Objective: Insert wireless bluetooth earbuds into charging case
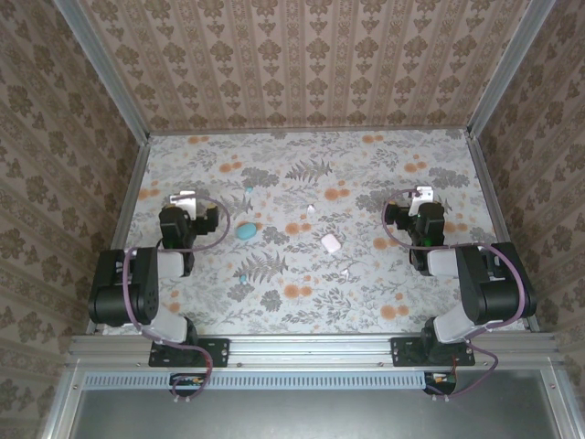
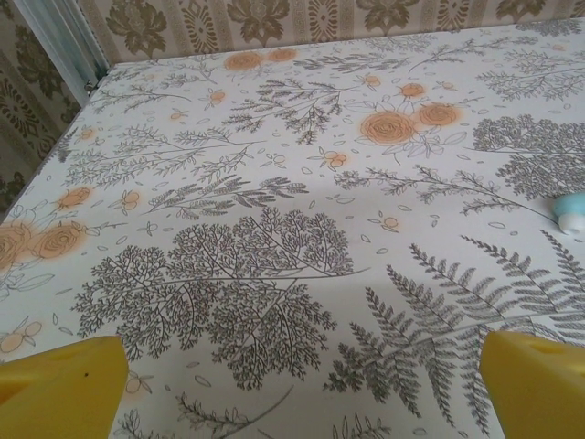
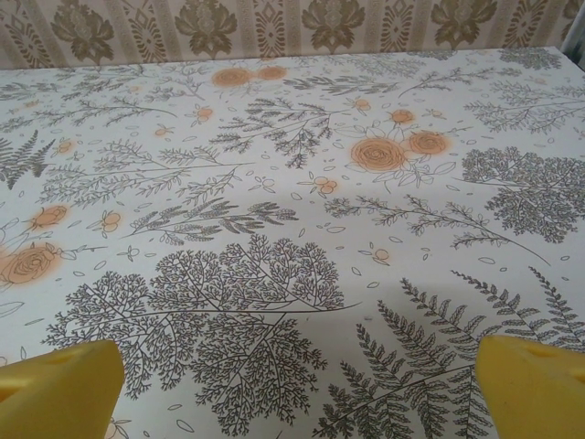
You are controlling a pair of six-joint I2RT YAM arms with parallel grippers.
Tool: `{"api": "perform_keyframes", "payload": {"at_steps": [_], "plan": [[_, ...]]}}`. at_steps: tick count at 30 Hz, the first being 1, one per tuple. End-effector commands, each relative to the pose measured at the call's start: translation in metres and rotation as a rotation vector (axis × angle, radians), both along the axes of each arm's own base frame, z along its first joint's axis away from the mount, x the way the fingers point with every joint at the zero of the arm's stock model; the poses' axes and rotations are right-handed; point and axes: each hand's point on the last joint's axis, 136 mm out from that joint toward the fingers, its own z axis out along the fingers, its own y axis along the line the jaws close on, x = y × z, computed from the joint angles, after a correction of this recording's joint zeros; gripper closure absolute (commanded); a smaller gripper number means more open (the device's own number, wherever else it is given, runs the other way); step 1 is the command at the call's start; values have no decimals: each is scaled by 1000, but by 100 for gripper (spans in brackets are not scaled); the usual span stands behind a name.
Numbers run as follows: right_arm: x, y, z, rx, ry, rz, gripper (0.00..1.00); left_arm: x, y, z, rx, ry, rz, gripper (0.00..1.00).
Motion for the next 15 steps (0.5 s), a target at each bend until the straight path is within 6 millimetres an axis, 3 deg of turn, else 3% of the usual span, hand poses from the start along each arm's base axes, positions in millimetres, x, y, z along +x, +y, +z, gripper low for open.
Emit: {"api": "perform_keyframes", "payload": {"at_steps": [1,5,9,12,15], "plan": [[-1,10,18,-8,-30,51,0,-4,3,29,16,-33,27,0],[-9,9,43,19,59,34,0,-18,19,38,-7,119,140,0],[-23,11,56,139,216,-21,0,-36,30,43,-57,268,245,0],[-40,27,55,198,364,-8,1,-52,34,42,-129,392,330,0],[-61,58,43,173,513,66,2,-65,22,37,-188,510,309,0]]}}
